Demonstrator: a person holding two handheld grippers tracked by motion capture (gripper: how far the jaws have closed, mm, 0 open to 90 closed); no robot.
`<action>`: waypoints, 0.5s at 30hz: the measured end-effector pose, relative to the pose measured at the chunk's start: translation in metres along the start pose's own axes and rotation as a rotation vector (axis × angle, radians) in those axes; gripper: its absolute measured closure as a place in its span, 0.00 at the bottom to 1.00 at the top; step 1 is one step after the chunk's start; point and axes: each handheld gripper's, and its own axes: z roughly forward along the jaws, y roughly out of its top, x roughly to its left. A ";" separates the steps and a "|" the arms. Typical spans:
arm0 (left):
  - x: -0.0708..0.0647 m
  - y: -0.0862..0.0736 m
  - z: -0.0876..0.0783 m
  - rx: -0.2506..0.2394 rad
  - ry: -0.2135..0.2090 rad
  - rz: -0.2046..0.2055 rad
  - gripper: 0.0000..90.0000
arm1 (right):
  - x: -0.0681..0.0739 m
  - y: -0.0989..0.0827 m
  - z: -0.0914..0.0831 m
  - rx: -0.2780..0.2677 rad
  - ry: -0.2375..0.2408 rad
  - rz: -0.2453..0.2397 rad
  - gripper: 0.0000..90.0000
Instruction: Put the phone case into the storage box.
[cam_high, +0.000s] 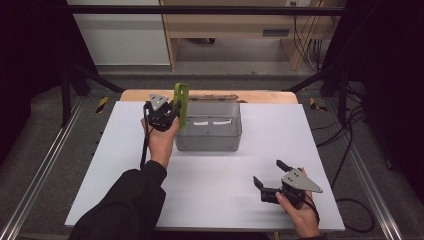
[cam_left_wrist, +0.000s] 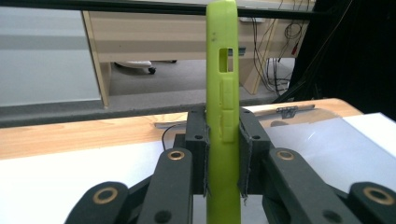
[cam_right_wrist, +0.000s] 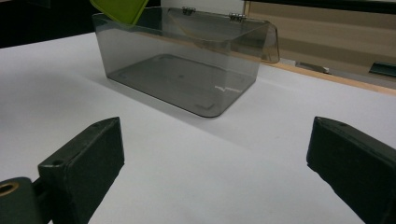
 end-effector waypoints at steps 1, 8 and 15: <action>0.000 -0.001 0.001 0.001 0.001 0.005 0.86 | 0.000 0.000 0.000 0.000 0.001 0.000 0.05; -0.002 -0.006 0.005 0.017 -0.005 0.001 0.86 | 0.000 0.000 0.000 0.002 0.003 0.001 0.05; -0.003 -0.011 0.009 0.033 -0.008 0.005 0.86 | -0.001 -0.001 0.000 0.005 0.004 0.005 0.05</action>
